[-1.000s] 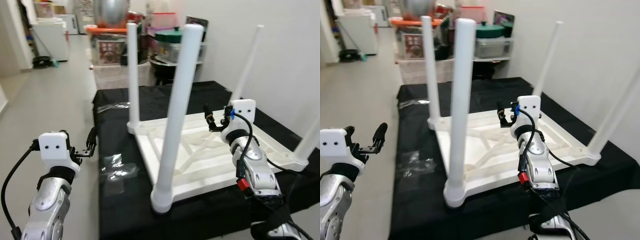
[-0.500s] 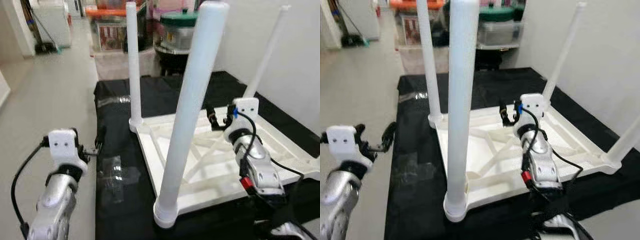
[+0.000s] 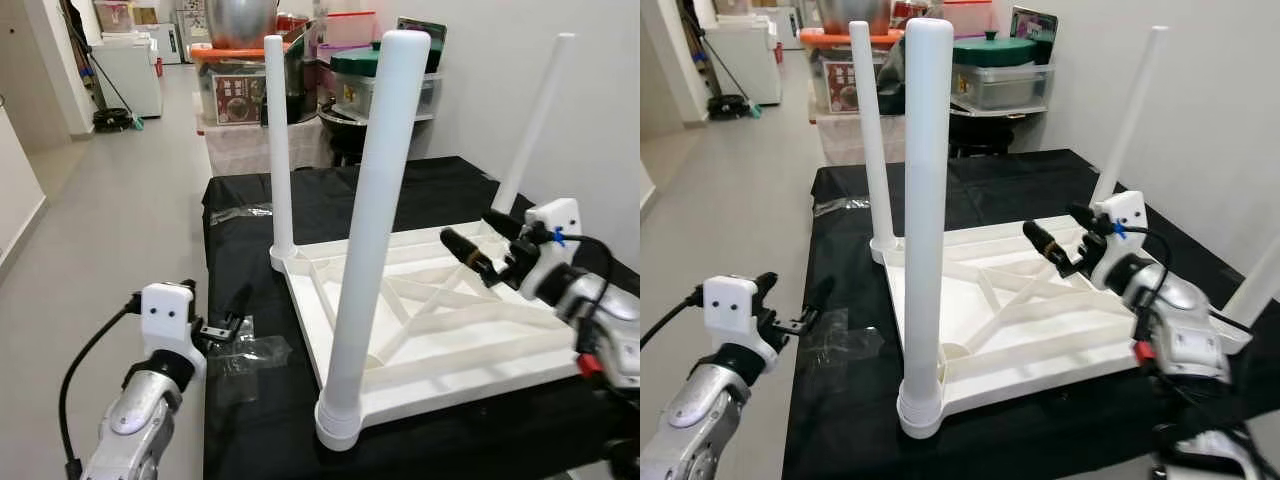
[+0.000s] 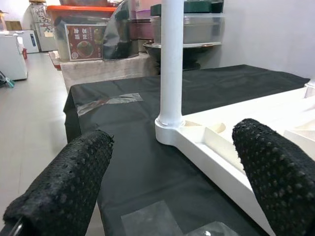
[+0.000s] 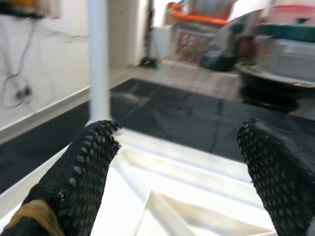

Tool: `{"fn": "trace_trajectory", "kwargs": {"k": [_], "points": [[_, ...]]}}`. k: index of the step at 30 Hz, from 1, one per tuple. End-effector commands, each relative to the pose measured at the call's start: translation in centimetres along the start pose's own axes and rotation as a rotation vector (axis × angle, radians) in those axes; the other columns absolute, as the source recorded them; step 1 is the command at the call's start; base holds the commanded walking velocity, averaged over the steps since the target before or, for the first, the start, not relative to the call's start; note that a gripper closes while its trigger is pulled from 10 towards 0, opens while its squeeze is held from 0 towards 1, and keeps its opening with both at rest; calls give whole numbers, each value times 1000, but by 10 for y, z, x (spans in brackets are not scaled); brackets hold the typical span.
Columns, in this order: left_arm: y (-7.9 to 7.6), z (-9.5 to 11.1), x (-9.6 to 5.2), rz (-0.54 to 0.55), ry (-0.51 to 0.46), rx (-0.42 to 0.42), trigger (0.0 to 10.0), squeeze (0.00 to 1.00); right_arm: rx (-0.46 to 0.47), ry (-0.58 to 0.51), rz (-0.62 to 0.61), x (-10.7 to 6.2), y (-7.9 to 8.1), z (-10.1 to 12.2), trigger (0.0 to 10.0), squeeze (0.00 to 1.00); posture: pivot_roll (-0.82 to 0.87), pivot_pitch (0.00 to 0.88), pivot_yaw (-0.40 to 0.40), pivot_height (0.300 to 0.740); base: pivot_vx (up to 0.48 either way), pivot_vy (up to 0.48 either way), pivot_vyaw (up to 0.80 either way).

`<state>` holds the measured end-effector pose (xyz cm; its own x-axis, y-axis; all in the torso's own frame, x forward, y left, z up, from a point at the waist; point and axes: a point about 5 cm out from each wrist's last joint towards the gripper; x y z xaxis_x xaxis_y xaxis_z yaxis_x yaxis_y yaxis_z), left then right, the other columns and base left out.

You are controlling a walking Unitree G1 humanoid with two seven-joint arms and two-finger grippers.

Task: Building children table

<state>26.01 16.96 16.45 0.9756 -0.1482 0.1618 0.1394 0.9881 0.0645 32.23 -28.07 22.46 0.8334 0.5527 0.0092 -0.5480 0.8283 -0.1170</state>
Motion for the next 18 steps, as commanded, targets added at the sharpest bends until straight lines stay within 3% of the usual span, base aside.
{"fn": "trace_trajectory", "kwargs": {"k": [1,2,4,8,18], "points": [[2,-4,-2,0,23,14,10000,0,48,45,121,-13,0,-7,10000,0,67,0,-37,740,0,0,0],[3,-4,-2,1,25,14,10000,0,92,70,211,-21,1,-7,10000,0,65,0,-36,740,0,0,0],[4,-4,-3,1,27,14,10000,0,128,81,270,-26,3,-6,10000,0,65,0,-36,740,0,0,0],[5,-6,-3,-2,31,13,10000,0,99,161,470,-27,23,-10,10000,0,65,0,-35,740,0,0,0],[8,-7,-4,-4,39,13,10000,0,101,129,697,-17,45,5,10000,0,69,0,-38,740,0,0,0]]}}
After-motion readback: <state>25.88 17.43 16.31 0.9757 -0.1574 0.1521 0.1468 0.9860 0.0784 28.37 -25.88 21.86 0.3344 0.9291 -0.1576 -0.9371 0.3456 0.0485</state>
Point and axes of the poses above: a point about 5 cm out from each wrist's last joint towards the gripper, its own x axis pointing out of the wrist towards the gripper, its own z axis along the axis of the wrist's last joint, y = z × x, and after that the axes turned 4 degrees about x, right-handed
